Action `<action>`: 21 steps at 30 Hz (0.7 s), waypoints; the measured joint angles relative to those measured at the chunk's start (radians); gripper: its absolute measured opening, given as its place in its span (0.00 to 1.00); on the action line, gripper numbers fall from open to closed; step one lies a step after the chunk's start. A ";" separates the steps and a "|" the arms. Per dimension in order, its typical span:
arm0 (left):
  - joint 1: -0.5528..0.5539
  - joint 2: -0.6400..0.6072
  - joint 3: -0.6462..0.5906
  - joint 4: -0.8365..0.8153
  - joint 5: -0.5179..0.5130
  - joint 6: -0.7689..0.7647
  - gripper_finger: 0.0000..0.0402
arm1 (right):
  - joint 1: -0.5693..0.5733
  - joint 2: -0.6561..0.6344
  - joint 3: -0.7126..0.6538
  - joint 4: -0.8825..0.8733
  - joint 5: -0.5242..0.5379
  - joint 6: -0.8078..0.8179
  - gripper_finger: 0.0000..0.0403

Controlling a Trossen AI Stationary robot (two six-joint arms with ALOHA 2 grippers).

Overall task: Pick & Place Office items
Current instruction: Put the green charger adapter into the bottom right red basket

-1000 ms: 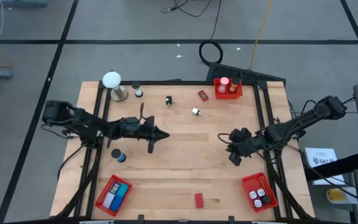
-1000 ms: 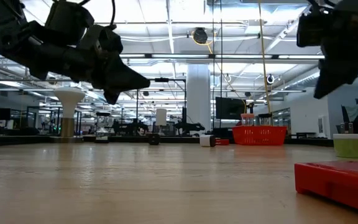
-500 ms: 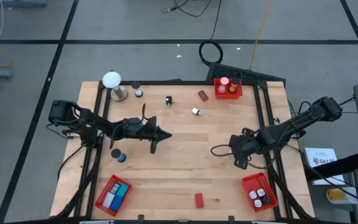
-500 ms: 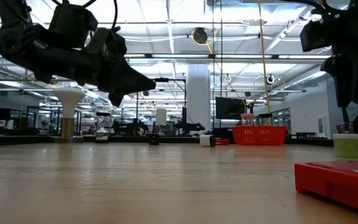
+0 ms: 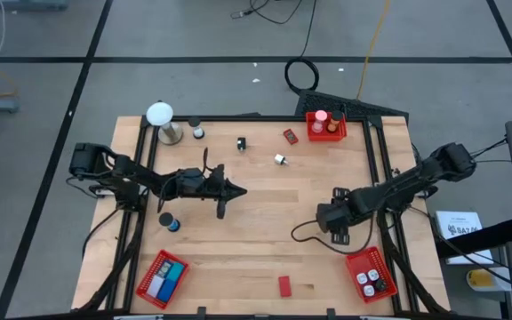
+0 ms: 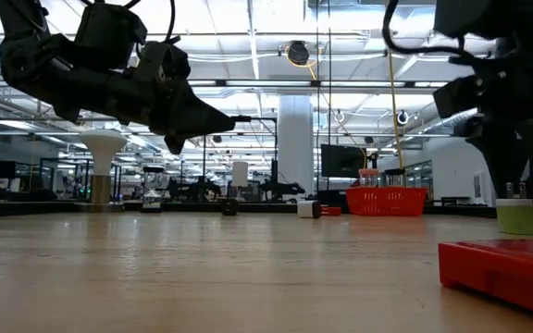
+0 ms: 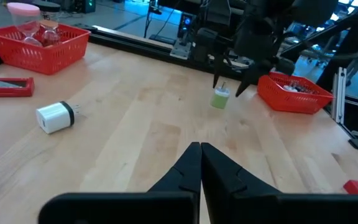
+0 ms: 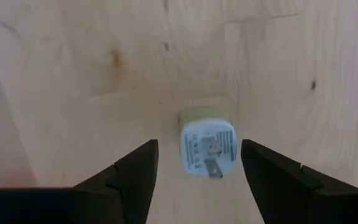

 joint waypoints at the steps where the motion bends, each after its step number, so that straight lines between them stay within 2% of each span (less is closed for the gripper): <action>1: 0.000 0.000 0.000 0.000 0.000 0.001 0.01 | -0.008 0.011 0.000 0.000 0.000 -0.006 0.55; 8: 0.000 0.000 0.000 -0.002 0.001 -0.001 0.01 | -0.033 0.057 0.000 0.039 -0.002 -0.013 0.46; 12: 0.000 0.000 0.000 -0.002 0.001 -0.002 0.01 | -0.037 0.063 0.000 0.061 -0.033 0.023 0.37; 15: 0.000 0.000 0.000 -0.002 0.005 0.001 0.01 | -0.037 0.046 -0.001 0.054 -0.068 0.103 0.30; 19: 0.000 0.000 0.000 -0.001 0.051 0.019 0.01 | -0.037 -0.024 0.023 0.015 -0.132 0.266 0.30; 21: 0.000 0.000 0.000 -0.004 0.069 0.028 0.01 | -0.036 -0.068 0.062 -0.034 -0.163 0.398 0.30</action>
